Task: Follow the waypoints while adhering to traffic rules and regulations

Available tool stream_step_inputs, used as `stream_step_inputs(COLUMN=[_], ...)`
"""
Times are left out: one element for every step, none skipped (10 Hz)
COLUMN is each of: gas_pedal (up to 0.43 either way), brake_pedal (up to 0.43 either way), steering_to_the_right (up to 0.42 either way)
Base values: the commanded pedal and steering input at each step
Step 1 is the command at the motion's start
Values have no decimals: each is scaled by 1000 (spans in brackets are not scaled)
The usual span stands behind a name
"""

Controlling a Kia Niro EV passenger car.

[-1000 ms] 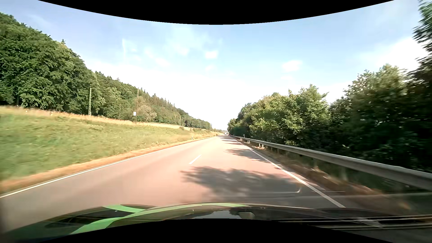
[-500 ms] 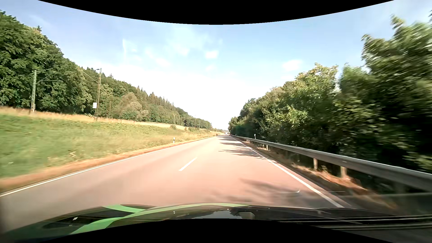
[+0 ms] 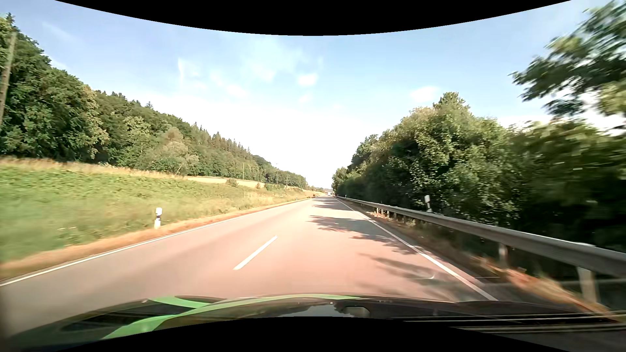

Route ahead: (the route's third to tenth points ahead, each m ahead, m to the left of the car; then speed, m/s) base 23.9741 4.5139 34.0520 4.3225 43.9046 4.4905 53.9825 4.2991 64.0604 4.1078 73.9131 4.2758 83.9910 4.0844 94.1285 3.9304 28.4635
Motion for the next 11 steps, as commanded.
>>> stream_step_inputs(gas_pedal=[370, 370, 350, 339, 331, 331, 331, 331, 339, 350, 358], brake_pedal=[0, 0, 0, 0, 0, 0, 0, 0, 0, 0, 0], steering_to_the_right=[-3, -2, -3, -3, -2, -2, -2, -2, -2, -1, -1])
